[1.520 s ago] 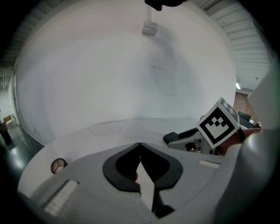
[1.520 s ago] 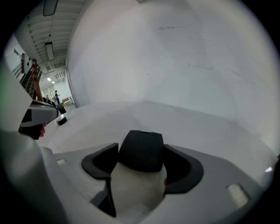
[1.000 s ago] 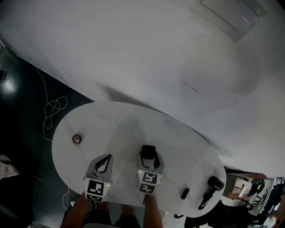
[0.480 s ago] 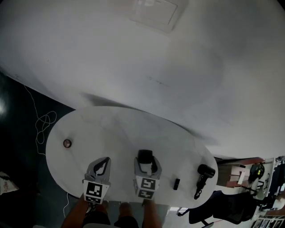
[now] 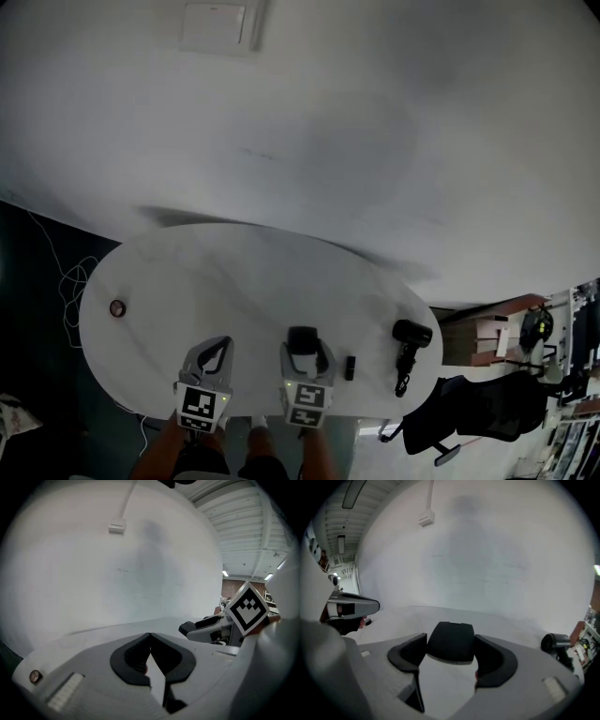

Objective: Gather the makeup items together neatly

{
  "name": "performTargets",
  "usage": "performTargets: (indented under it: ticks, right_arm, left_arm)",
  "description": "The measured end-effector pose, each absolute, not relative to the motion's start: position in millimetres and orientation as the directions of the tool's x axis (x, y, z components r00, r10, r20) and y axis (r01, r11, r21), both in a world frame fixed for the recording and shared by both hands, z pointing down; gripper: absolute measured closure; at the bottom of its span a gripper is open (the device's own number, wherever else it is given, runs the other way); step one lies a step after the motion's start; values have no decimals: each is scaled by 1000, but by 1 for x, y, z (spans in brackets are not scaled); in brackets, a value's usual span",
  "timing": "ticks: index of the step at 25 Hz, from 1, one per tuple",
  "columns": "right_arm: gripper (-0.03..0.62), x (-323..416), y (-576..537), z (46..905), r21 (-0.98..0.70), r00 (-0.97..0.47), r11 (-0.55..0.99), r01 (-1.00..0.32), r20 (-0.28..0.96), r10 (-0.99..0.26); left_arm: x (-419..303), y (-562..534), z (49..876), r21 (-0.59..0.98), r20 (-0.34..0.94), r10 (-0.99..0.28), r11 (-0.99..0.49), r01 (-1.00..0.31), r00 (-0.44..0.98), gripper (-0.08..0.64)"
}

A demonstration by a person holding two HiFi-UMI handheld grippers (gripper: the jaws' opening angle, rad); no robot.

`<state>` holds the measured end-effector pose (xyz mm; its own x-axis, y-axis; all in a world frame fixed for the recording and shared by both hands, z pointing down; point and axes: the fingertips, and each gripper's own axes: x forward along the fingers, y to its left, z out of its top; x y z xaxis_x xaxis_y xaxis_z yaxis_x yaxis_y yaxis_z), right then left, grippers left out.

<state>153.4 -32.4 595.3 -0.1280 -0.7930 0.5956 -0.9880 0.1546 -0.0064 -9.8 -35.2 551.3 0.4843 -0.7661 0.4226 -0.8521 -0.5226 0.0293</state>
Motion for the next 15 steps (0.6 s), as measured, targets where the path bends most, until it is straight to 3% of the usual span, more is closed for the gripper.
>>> performTargets:
  ticks: [15]
  right_arm:
    - [270, 220, 22, 633, -19, -61, 63, -998, 645, -762]
  left_arm:
    - [59, -9, 574, 27, 465, -684, -623, -781, 562, 550]
